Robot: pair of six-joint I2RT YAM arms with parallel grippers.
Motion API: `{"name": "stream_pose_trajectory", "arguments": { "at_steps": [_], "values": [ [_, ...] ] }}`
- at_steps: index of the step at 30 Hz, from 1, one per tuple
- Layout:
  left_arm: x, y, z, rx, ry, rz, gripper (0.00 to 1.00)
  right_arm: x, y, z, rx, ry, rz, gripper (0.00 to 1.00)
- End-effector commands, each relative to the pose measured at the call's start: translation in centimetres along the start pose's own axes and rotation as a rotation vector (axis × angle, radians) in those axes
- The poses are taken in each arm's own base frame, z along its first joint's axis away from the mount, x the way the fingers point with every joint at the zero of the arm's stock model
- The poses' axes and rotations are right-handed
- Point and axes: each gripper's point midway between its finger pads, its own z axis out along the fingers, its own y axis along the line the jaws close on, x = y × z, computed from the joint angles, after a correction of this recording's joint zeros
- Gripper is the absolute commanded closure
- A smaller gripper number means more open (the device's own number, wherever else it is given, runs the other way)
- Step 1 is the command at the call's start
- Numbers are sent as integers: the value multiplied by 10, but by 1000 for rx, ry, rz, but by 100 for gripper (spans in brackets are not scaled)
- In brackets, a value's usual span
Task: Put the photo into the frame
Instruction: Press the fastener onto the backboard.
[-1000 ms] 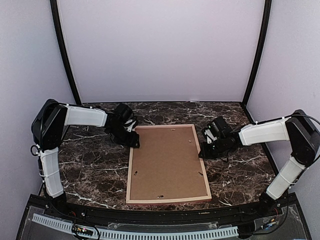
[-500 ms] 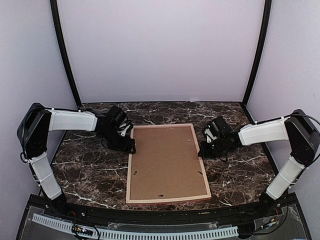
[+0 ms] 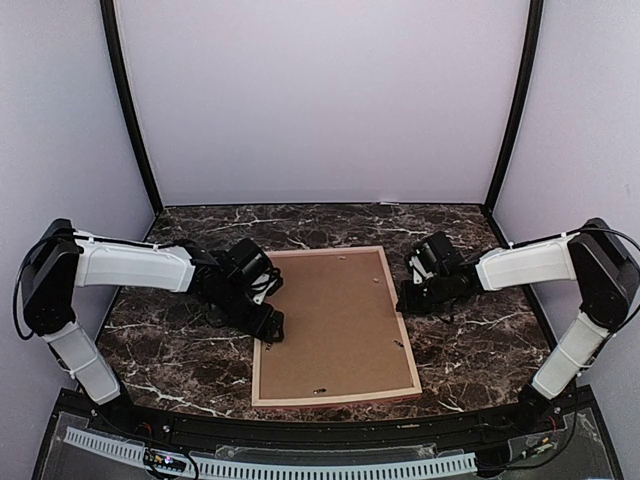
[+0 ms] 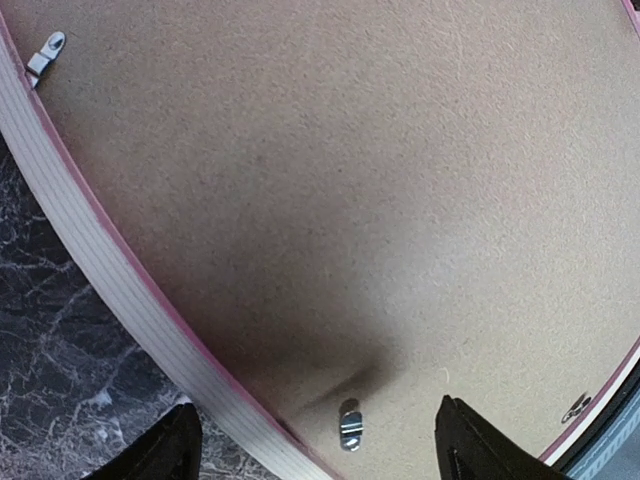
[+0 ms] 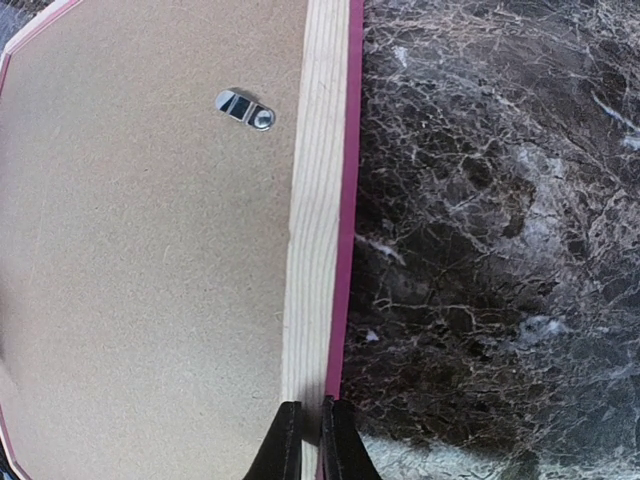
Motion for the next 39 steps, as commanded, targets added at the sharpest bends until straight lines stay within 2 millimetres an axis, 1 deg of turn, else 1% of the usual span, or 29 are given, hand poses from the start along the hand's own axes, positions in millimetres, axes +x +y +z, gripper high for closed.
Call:
{"name": "stream_pose_trajectory", "arguments": {
  "at_steps": [1, 6, 10, 14, 19, 22, 28, 34, 39],
  "values": [
    [15, 6, 2, -76, 39, -19, 17, 19, -23, 12, 78, 51, 21, 90],
    [24, 6, 10, -100, 69, -23, 21, 22, -24, 12, 77, 57, 22, 90],
    [28, 9, 15, -122, 84, -29, 27, 24, -25, 12, 75, 60, 18, 90],
    [28, 9, 19, -129, 89, -32, 33, 26, -25, 12, 75, 62, 16, 91],
    [30, 11, 21, -134, 91, -39, 39, 27, -25, 12, 73, 62, 15, 91],
    [31, 11, 22, -132, 91, -47, 45, 27, -25, 11, 71, 61, 15, 90],
    [32, 7, 23, -105, 88, -68, 53, 27, -25, 9, 69, 58, 14, 90],
    [36, 4, 24, -78, 94, -88, 58, 29, -26, 9, 68, 61, 18, 91],
    [46, 1, 25, -53, 125, -100, 60, 30, -26, 9, 66, 61, 17, 91]
  ]
}}
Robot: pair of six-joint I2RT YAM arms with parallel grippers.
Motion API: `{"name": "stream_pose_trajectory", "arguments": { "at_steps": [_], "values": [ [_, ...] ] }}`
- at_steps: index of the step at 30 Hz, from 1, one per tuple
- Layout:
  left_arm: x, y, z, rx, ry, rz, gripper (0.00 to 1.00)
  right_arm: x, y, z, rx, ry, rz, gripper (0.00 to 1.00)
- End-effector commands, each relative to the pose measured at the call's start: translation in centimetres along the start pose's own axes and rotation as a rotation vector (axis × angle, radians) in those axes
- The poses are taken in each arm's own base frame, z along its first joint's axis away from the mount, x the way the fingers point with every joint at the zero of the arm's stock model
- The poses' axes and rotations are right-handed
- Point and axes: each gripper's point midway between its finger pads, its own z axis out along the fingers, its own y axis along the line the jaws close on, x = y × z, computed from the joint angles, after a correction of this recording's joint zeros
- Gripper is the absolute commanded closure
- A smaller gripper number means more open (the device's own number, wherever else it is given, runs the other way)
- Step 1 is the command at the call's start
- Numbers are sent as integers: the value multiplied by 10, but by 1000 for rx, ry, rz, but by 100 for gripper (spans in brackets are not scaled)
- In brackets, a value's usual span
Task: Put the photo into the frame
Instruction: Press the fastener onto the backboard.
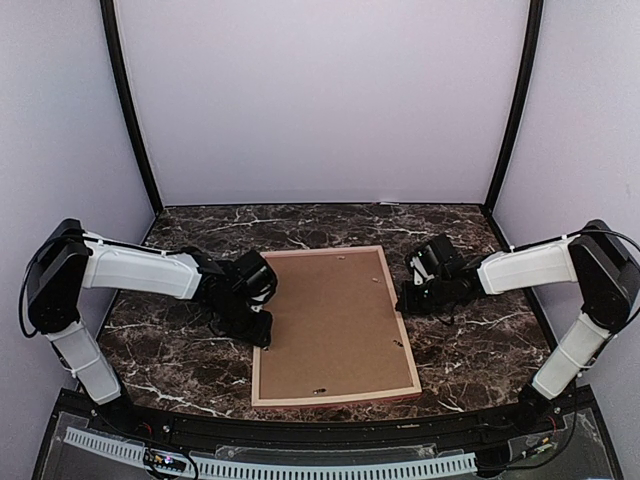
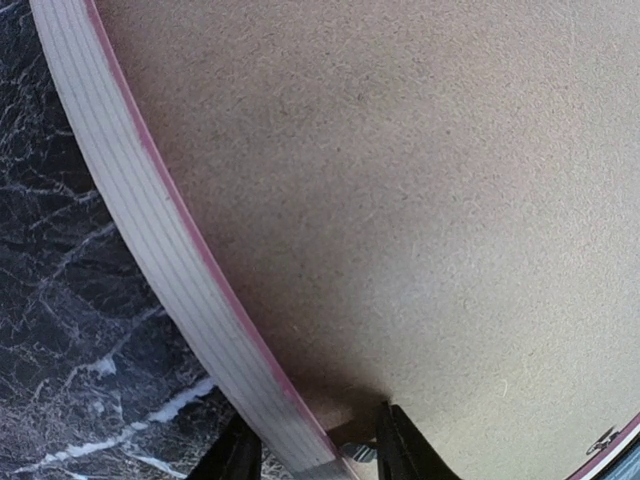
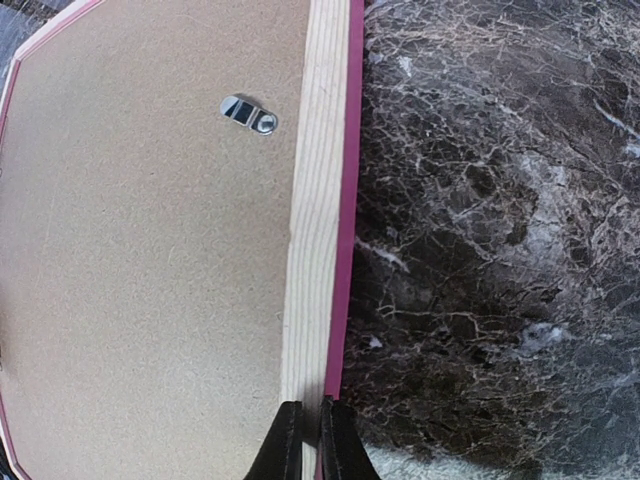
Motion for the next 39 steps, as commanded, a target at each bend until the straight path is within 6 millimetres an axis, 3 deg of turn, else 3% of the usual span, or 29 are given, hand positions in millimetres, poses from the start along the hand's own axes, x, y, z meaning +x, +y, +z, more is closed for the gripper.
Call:
{"name": "stream_pose_trajectory", "arguments": {
  "at_steps": [1, 14, 25, 31, 39],
  "values": [
    [27, -5, 10, 48, 86, 8, 60, 30, -26, 7, 84, 90, 19, 91],
    [58, 1, 9, 57, 199, 47, 61, 32, -27, 7, 90, 97, 18, 91],
    [72, -1, 9, 80, 279, 109, 62, 31, -27, 10, 93, 106, 15, 91],
    [65, -4, 5, 89, 264, 120, 60, 30, -26, 10, 94, 109, 12, 91],
    [33, -12, -12, 133, 157, 104, 41, 27, -25, 9, 98, 107, 6, 91]
  ]
}}
